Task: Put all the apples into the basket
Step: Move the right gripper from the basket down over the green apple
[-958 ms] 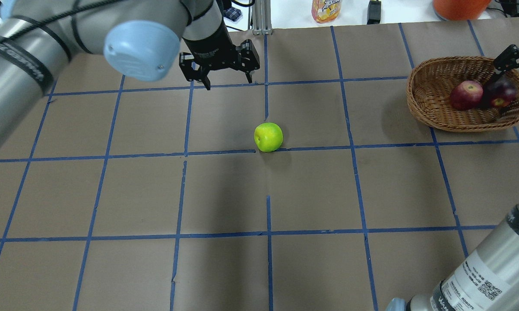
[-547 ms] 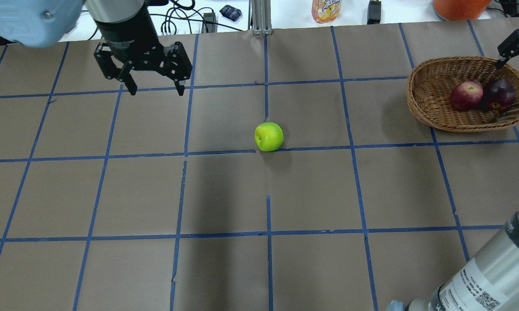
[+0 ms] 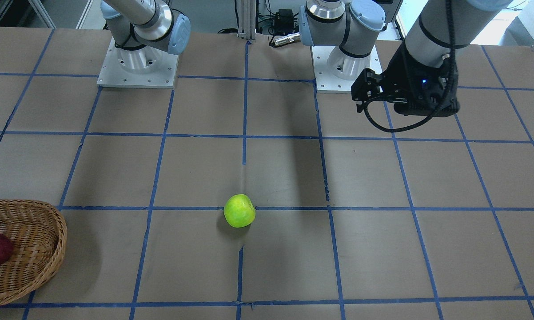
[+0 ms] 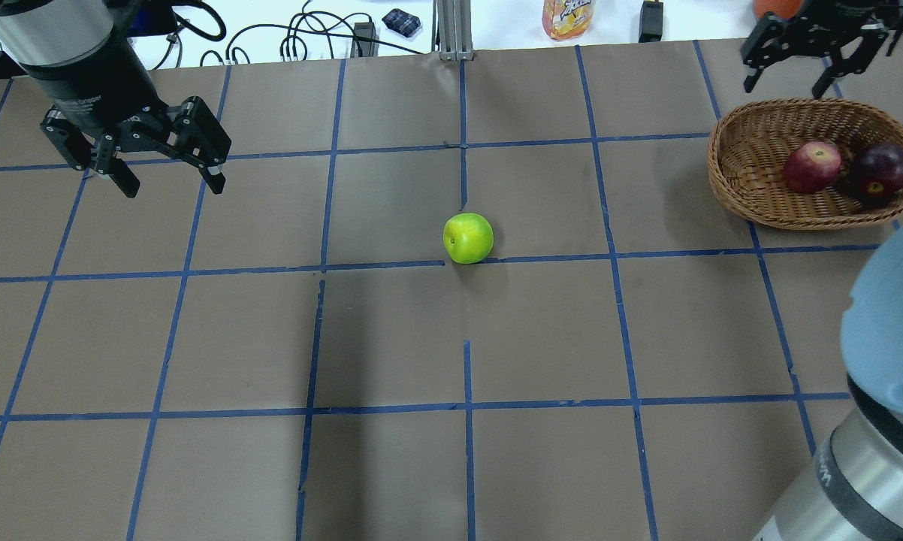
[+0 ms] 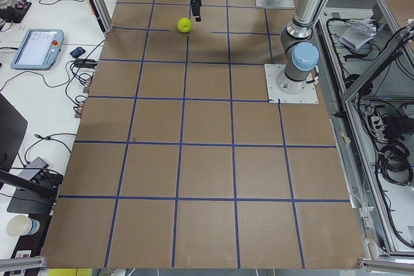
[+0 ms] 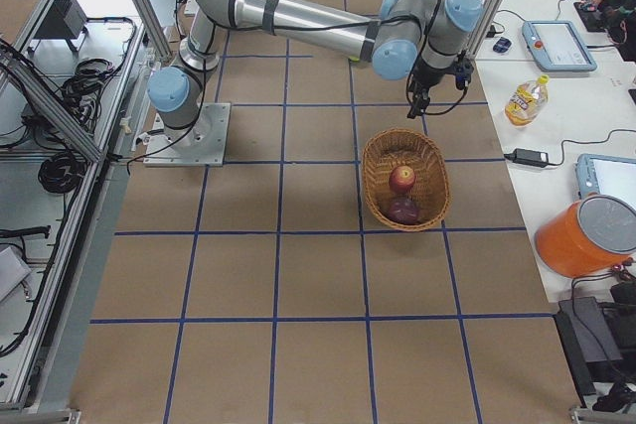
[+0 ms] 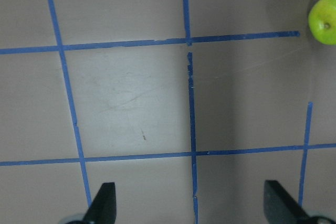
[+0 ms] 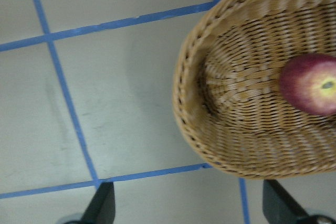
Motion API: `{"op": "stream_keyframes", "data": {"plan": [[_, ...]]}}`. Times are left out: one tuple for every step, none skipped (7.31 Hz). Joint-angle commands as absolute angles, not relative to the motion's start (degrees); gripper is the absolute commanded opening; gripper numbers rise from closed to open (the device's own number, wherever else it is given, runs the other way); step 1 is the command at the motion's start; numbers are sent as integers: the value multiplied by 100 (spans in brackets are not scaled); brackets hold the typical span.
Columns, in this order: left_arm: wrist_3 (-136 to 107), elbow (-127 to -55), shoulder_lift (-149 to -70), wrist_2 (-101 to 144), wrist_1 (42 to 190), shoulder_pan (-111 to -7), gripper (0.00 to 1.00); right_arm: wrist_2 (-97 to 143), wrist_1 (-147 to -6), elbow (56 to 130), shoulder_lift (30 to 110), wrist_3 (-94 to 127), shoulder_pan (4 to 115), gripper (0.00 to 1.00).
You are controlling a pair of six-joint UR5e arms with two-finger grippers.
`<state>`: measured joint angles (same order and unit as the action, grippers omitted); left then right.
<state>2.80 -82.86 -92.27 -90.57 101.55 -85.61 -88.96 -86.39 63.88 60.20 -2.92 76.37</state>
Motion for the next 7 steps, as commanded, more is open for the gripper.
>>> {"op": "stream_keyframes", "data": {"plan": [[-351, -8288, -9316, -9018, 9618, -8867, 100, -8851, -8622, 6424, 5986, 1233, 8678, 100], [-352, -8253, -9334, -9009, 9615, -8868, 100, -8833, -8709, 6573, 5846, 1953, 9014, 100], [-395, -8253, -9369, -9000, 9598, -8859, 100, -8842, -9023, 6792, 5758, 2830, 9348, 100], [-404, -8218, -9404, -9017, 9598, -8868, 100, -8833, -9479, 6942, 5731, 3065, 9734, 100], [-404, -8079, -9465, -9035, 9606, -8859, 100, -8537, -9744, 7048, 5600, 3372, 10051, 100], [-404, -8008, -9518, -9053, 9659, -8868, 100, -7986, -9791, 7049, 5581, 4489, 10194, 100], [-404, -8076, -9492, -9027, 9668, -8886, 100, -7928, -10148, 7092, 5477, 5170, 10195, 100]]}}
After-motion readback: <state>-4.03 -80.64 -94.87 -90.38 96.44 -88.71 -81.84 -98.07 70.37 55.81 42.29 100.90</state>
